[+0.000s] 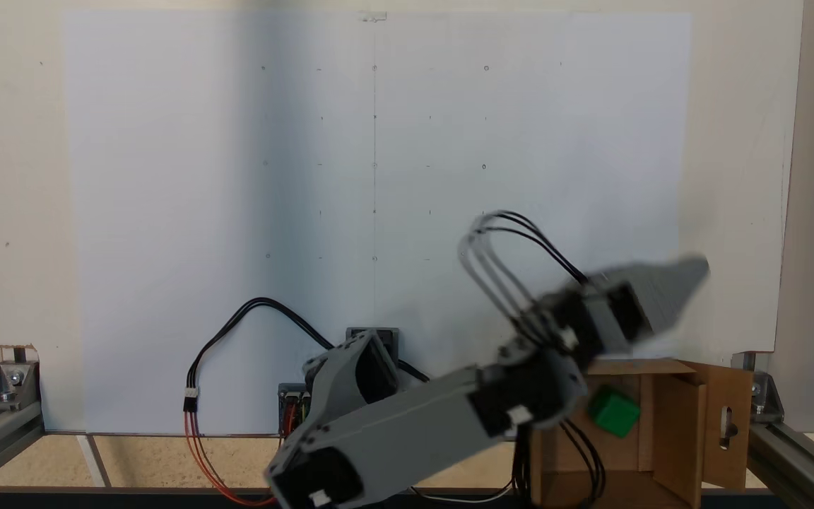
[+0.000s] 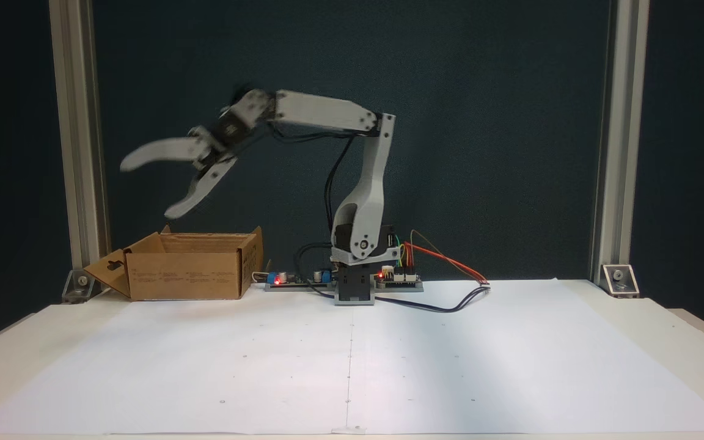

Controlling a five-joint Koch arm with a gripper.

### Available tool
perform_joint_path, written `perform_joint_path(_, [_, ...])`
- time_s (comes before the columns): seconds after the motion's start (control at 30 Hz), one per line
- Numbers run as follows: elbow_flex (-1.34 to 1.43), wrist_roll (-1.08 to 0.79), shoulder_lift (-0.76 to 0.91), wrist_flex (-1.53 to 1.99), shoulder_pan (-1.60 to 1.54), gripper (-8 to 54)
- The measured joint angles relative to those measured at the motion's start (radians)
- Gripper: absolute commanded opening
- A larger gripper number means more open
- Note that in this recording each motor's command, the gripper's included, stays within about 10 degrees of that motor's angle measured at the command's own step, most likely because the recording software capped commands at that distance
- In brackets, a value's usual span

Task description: Grasp a green dice and put it in the bin.

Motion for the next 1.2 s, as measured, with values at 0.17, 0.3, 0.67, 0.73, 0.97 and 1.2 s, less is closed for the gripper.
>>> perform_joint_path(0.17, [0.002,0.000,0.081,0.000,-0.362,45.1])
perform_joint_path(0.3, [0.049,0.000,0.156,0.000,-0.603,44.6])
perform_joint_path(0.67, [0.318,0.002,0.377,-0.222,-0.914,43.9])
perform_joint_path(0.73, [0.377,0.002,0.448,-0.305,-0.943,44.1])
perform_joint_path(0.97, [0.465,0.006,0.462,-0.588,-0.992,45.2])
perform_joint_path(1.2, [0.595,0.006,0.462,-0.876,-0.996,45.1])
